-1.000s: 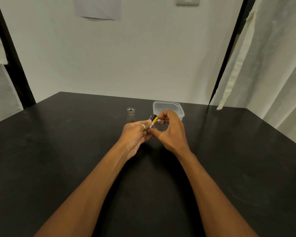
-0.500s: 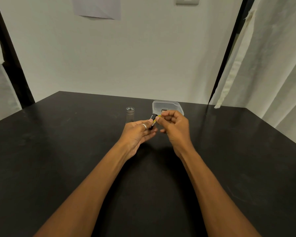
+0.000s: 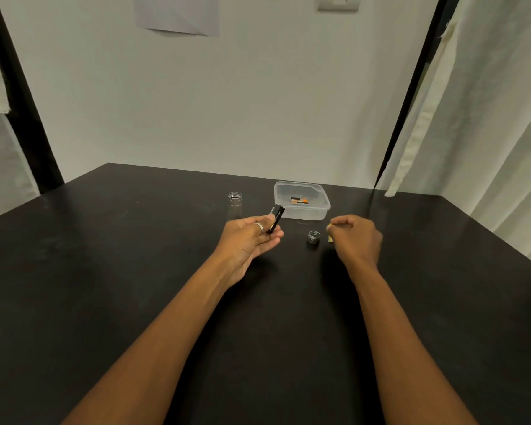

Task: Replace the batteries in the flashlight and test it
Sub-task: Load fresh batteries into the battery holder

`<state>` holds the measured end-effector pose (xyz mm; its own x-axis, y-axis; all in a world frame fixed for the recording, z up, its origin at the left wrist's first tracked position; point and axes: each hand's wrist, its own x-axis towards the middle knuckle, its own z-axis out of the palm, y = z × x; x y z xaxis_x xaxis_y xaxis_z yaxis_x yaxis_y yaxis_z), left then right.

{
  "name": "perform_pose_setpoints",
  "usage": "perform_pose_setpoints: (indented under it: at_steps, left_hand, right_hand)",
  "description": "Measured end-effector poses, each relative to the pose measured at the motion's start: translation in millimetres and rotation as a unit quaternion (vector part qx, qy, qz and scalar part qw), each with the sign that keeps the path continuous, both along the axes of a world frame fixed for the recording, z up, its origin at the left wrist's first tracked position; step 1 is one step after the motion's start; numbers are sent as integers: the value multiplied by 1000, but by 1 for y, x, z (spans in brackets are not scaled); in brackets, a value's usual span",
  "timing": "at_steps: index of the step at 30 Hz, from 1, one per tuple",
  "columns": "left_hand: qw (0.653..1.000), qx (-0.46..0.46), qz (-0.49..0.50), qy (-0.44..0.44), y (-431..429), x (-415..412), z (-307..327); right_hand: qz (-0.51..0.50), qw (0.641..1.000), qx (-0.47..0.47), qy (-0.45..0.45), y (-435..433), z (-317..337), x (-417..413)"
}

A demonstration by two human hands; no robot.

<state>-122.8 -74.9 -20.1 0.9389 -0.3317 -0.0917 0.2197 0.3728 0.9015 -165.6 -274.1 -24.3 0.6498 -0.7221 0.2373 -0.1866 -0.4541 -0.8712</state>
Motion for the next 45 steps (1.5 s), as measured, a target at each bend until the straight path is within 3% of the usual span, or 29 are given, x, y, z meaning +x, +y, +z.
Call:
perform_pose_setpoints:
  at_steps: [3, 9, 13, 18, 23, 29, 37, 45]
  left_hand:
    - [1000, -1, -1, 2, 0, -1, 1]
    - [1000, 8, 0, 4, 0, 1, 1]
    - [1000, 14, -1, 4, 1, 1, 0]
    - [1000, 21, -4, 3, 0, 0, 2]
    - [1000, 28, -10, -4, 1, 0, 1]
    - [999, 36, -16, -12, 1, 0, 1]
    - [999, 30, -31, 8, 3, -4, 6]
    - [999, 36, -26, 17, 3, -5, 8]
  right_hand:
    - [14, 996, -61, 65, 3, -1, -1]
    - [23, 989, -109, 94, 4, -2, 1]
    - [13, 995, -80, 61, 2, -3, 2]
    - [-8, 997, 44, -70, 2, 4, 1]
    - [140, 977, -1, -162, 32, 9, 6]
    - [286, 950, -48, -114, 56, 2, 12]
    - [303, 943, -30, -132, 60, 3, 10]
    - [289, 943, -106, -129, 60, 2, 9]
